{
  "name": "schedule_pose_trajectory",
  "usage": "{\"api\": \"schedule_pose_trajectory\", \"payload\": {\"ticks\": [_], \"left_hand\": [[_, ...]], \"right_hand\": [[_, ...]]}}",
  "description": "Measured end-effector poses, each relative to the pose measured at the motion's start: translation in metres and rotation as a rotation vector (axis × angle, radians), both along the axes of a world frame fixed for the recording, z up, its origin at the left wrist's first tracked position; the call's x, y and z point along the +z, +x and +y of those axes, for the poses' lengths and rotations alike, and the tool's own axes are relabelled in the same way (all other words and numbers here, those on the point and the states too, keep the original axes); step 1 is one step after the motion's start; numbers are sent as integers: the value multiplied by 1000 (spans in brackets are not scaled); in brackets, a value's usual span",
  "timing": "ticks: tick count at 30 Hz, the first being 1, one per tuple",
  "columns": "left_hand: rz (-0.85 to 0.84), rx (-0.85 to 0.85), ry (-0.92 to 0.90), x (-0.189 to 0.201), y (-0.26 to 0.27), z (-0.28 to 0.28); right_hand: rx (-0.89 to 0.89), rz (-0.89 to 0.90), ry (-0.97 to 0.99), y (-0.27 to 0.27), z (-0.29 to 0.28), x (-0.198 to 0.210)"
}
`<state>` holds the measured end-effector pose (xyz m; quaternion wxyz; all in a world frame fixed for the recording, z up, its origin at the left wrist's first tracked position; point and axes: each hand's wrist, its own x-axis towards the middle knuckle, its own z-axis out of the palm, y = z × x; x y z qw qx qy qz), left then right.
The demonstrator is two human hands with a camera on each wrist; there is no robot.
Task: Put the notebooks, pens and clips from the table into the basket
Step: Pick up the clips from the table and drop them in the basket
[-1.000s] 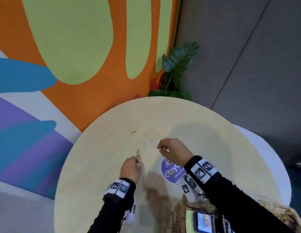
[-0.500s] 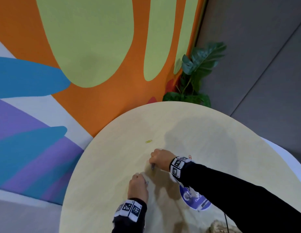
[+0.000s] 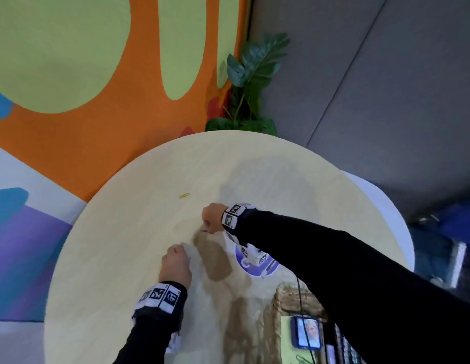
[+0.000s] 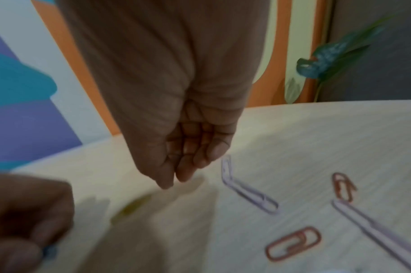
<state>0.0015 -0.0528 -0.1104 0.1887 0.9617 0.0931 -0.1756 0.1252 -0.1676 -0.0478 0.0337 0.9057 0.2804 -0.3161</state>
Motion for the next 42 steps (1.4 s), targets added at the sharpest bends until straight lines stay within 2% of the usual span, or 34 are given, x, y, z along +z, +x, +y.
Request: {"api": "schedule_pose_trajectory", "payload": {"ticks": [4, 7, 11, 15, 18, 22, 26, 31, 37, 40, 42], "left_hand": [[31, 18, -30, 14, -4, -2], [-18, 15, -56, 28, -7, -11], [-122, -29, -122, 54, -9, -31], [-229, -161, -212, 91, -15, -58], [-286, -287, -286, 125, -29, -80], [-194, -486, -335, 165, -64, -108], [-68, -660, -297, 172, -105, -131], [135, -841, -107, 149, -142, -162], [248, -989, 152, 132, -159, -203], [281, -1016, 193, 124, -156, -214], [368, -1044, 212, 120, -155, -215]], "right_hand": [[-89, -112, 146, -21, -39, 61], [-140, -187, 273, -64, -85, 113], [-304, -213, 396, -145, -152, 138], [-384, -82, 249, -216, -184, 112], [-344, 51, 80, -248, -187, 78], [-260, 94, -119, -261, -176, 41], [-198, 57, -214, -268, -162, 23], [-336, 40, -160, -271, -166, 31], [-568, -35, 14, -282, -206, 30], [-623, -61, 76, -297, -220, 32], [-636, -74, 112, -306, -227, 30]]}}
